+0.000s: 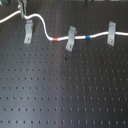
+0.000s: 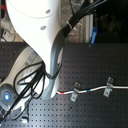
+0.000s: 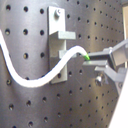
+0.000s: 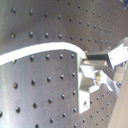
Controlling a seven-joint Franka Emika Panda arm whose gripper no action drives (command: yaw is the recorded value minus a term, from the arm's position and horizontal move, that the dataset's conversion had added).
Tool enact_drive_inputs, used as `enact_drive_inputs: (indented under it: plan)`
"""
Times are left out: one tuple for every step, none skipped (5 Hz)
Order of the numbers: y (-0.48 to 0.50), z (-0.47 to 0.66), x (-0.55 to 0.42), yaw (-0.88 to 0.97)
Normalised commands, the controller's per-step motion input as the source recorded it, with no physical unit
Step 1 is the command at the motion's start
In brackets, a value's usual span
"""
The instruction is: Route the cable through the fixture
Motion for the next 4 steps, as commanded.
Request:
enact_drive_inputs:
  plan:
    - [-0.101,0.00,0.120,0.73]
    - [-0.038,0.02,0.020,0.85]
    - [-0.059,0.00,-0.114,0.61]
    - [-0.057,0.08,-0.143,0.15]
